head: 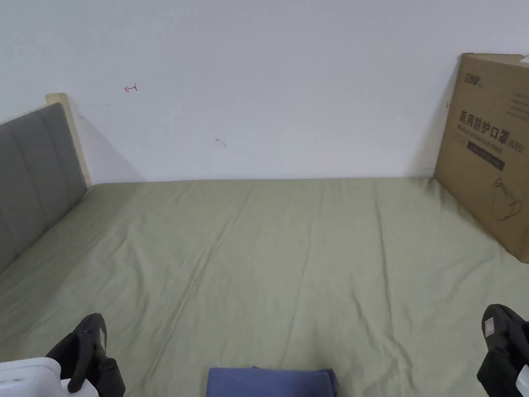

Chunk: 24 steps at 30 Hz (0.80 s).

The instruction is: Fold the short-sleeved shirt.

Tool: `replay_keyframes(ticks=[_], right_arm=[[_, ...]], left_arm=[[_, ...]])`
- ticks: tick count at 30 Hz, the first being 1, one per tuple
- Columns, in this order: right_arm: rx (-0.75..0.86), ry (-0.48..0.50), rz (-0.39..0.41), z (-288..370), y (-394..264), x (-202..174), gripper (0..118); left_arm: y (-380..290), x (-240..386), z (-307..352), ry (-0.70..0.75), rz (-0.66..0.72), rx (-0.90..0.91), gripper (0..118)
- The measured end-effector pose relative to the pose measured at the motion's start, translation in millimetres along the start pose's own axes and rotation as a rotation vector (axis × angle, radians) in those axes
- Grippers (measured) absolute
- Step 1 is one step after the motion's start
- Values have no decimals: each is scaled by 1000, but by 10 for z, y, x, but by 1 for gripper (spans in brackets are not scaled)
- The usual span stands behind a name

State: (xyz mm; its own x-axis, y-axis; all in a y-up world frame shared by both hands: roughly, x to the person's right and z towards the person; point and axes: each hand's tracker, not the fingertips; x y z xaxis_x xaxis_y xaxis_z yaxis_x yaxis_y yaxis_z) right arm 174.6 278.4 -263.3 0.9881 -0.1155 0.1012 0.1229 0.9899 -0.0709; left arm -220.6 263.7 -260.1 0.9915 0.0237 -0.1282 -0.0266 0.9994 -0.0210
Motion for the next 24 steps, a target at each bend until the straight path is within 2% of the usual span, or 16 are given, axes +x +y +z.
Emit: replay_keyframes(ticks=[2, 3, 5, 7, 8, 9, 11, 12, 15, 16, 18, 19, 21, 22, 23, 24], right_arm=[[-114, 157, -18, -146, 28, -19, 1], [-241, 284, -45, -320, 12, -31, 1], [-624, 452, -139, -816, -160, -117, 1], [-1014, 518, -274, -1293, -594, -220, 1], [-1051, 543, -328, -1389, -798, -253, 1], [-1089, 549, -295, -1479, -974, -331, 1], [-1149, 523, -149, -1683, -1295, -495, 1], [-1174, 511, -123, -1783, -1439, -539, 1], [-1220, 447, -266, -1995, -1801, -473, 1], [-1220, 404, -333, -2051, -1895, -381, 1], [-1231, 397, -452, -2066, -1993, -251, 1], [-1232, 410, -470, -2046, -2007, -237, 1], [-1202, 438, -359, -2023, -1959, -295, 1], [-1187, 452, -277, -1979, -1923, -367, 1], [-1179, 456, -242, -1973, -1911, -395, 1], [-1174, 456, -213, -1968, -1904, -423, 1]], left_arm=[[63, 3, -20, -66, -29, -22, 0], [84, -63, -62, -103, -15, -49, 0], [133, -159, -140, -158, 40, -127, 0], [121, -302, -260, -229, 161, -244, 0], [81, -400, -328, -273, 224, -296, 0], [34, -364, -337, -317, 302, -346, 0], [-97, -518, -417, -307, 392, -405, 0], [-167, -606, -458, -299, 418, -429, 0], [-350, -708, -551, -308, 465, -533, 0], [-427, -794, -655, -351, 502, -581, 0], [-588, -811, -819, -454, 590, -704, 3], [-712, -862, -948, -500, 635, -771, 8], [-975, -936, -1176, -559, 705, -858, 25], [-1170, -977, -1318, -590, 750, -897, 37], [-1311, -994, -1425, -608, 775, -929, 58], [-1478, -991, -1542, -636, 809, -946, 66]])
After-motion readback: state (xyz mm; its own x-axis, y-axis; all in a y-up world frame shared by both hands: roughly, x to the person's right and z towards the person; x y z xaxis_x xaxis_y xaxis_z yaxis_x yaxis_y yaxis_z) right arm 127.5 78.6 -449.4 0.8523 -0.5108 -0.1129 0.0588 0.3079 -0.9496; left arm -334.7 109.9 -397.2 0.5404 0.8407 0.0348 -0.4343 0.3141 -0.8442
